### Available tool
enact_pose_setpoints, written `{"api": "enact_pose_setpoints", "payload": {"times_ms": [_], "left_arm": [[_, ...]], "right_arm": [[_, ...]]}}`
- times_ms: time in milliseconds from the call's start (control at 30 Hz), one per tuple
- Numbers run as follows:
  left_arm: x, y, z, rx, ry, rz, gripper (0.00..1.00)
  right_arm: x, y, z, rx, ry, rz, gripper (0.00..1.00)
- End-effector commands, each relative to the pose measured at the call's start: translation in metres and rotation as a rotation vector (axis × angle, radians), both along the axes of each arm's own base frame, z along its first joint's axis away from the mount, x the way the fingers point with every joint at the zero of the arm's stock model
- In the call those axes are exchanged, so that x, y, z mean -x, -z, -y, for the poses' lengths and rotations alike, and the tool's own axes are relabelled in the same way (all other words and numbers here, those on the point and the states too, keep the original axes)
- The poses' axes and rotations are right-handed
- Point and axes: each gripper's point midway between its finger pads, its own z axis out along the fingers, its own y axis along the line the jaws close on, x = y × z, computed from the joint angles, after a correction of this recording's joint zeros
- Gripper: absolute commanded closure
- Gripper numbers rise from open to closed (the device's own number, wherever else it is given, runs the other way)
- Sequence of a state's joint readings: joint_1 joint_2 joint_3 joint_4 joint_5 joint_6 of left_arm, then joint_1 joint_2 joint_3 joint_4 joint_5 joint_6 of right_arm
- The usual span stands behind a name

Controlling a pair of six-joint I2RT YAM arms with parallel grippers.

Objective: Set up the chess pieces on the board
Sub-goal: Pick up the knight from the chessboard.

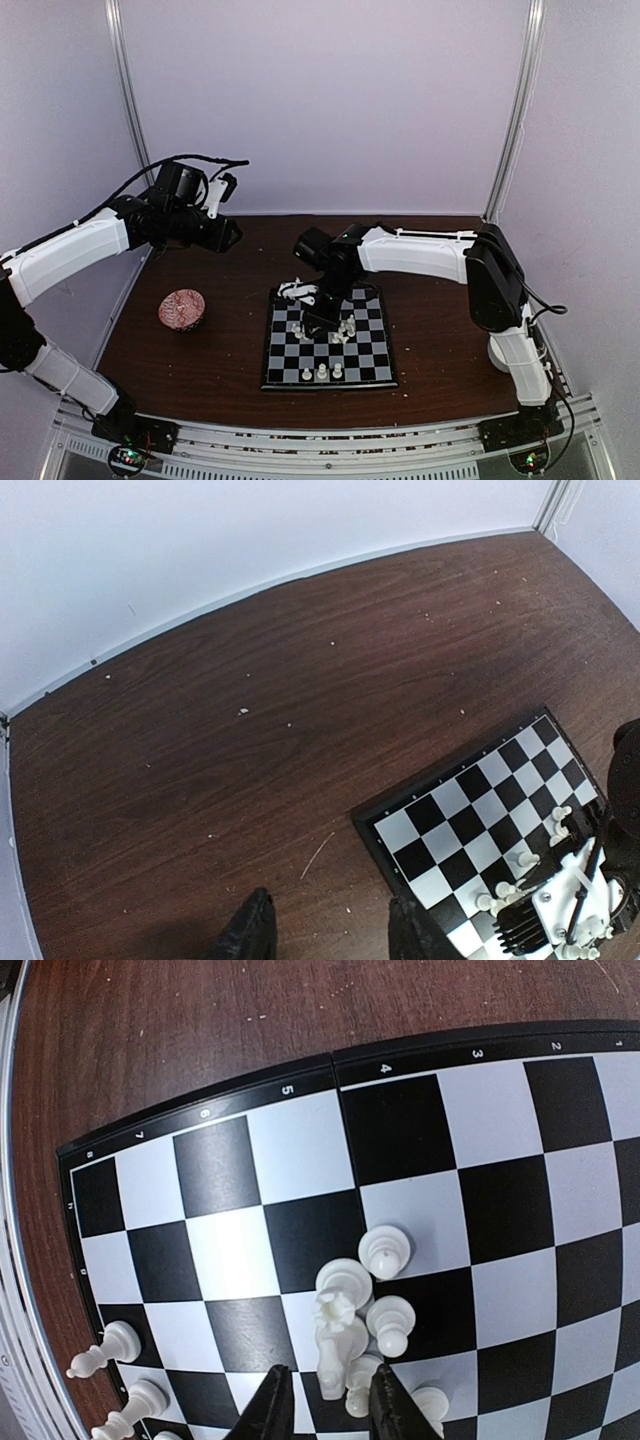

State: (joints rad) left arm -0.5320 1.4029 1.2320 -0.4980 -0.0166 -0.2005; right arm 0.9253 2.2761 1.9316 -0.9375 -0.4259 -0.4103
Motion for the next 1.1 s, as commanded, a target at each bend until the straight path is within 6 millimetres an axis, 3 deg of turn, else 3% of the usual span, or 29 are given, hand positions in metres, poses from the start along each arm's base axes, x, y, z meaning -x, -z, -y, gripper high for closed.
{"api": "enact_pose_setpoints", "payload": {"times_ms": [0, 333, 667, 800, 1067], "left_arm": [[-0.003, -0.015, 0.005, 0.034, 0.016, 0.04, 0.61], [-0.003, -0.011, 0.008, 0.031, 0.031, 0.029, 0.61], [-0.004, -0.007, 0.01, 0.027, 0.038, 0.018, 0.61], [-0.004, -0.006, 0.01, 0.023, 0.038, 0.018, 0.61], [-0.006, -0.003, 0.009, 0.005, 0.035, 0.012, 0.6]], "right_arm": [[0.005, -0.003, -0.008, -0.012, -0.009, -0.012, 0.73], [0.004, 0.004, -0.012, 0.0, -0.01, -0.014, 0.8], [0.003, 0.002, -0.011, 0.004, 0.0, -0.008, 0.96], [0.003, -0.014, -0.011, -0.02, 0.0, 0.005, 0.98], [0.012, -0.071, -0.008, -0.12, 0.005, 0.036, 0.99]]}}
